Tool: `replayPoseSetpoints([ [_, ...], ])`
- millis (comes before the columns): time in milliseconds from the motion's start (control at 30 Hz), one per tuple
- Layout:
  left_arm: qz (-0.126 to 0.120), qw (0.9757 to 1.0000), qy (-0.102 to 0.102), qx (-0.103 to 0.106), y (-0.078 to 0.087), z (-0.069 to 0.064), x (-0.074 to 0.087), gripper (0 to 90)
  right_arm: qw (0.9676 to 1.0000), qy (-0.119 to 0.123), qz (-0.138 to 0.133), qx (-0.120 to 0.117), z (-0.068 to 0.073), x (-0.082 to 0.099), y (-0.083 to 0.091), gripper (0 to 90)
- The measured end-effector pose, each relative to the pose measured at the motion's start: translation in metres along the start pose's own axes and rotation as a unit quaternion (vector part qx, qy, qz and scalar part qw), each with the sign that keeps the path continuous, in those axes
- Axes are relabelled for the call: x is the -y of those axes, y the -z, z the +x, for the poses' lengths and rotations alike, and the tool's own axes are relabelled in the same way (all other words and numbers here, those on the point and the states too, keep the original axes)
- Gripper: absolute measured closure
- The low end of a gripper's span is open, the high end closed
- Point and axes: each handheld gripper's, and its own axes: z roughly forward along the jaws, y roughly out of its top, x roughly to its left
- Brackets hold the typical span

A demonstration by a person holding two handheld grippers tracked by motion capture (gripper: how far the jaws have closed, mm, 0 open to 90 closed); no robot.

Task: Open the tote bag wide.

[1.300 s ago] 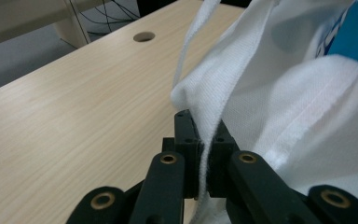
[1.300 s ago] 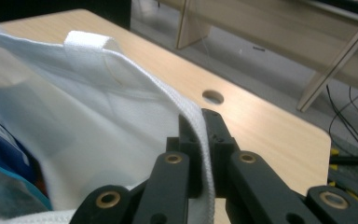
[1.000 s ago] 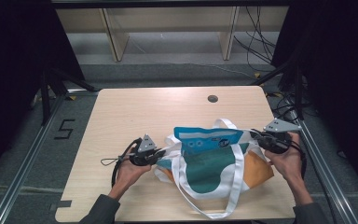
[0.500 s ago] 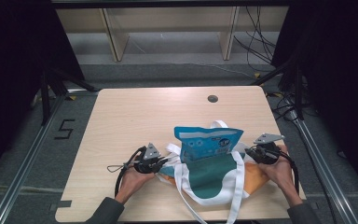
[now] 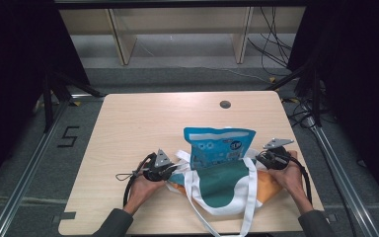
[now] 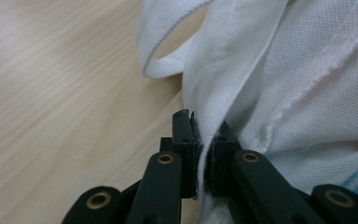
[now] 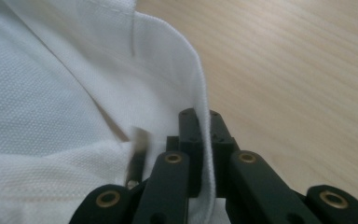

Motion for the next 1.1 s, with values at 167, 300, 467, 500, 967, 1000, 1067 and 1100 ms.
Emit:
replayPoseSetpoints([
  [167,-0.001,0.9993,0.021,-0.031,-0.001,0.023,0.002,84.2,0.9999,0.003,-0.011,0.003,0.001,-0.024,-0.023,88.5],
  [300,0.001,0.9984,0.032,-0.047,0.001,0.041,0.005,83.6,0.9998,0.0,-0.017,0.002,0.005,-0.041,-0.038,88.5],
  [467,0.001,0.9976,0.053,-0.046,0.0,0.055,0.009,83.3,1.0,0.001,0.004,0.001,0.01,-0.058,-0.047,88.4],
  [500,0.003,0.9972,0.054,-0.051,0.002,0.055,0.009,82.6,1.0,0.005,0.002,0.006,0.01,-0.06,-0.048,88.4],
  [967,-0.128,0.9756,0.175,-0.038,0.073,0.05,-0.01,47.9,0.9961,-0.067,-0.055,-0.014,-0.009,-0.061,-0.009,65.2],
  [1000,-0.139,0.9755,0.168,-0.029,0.078,0.046,-0.013,50.1,0.9951,-0.064,-0.074,-0.014,-0.01,-0.061,0.001,64.5],
  [1067,-0.153,0.9742,0.165,-0.011,0.085,0.037,-0.017,52.5,0.9925,-0.063,-0.104,-0.016,-0.009,-0.061,0.024,64.3],
  [1100,-0.16,0.9725,0.169,0.004,0.087,0.033,-0.019,54.9,0.9901,-0.068,-0.119,-0.031,-0.007,-0.061,0.038,65.6],
])
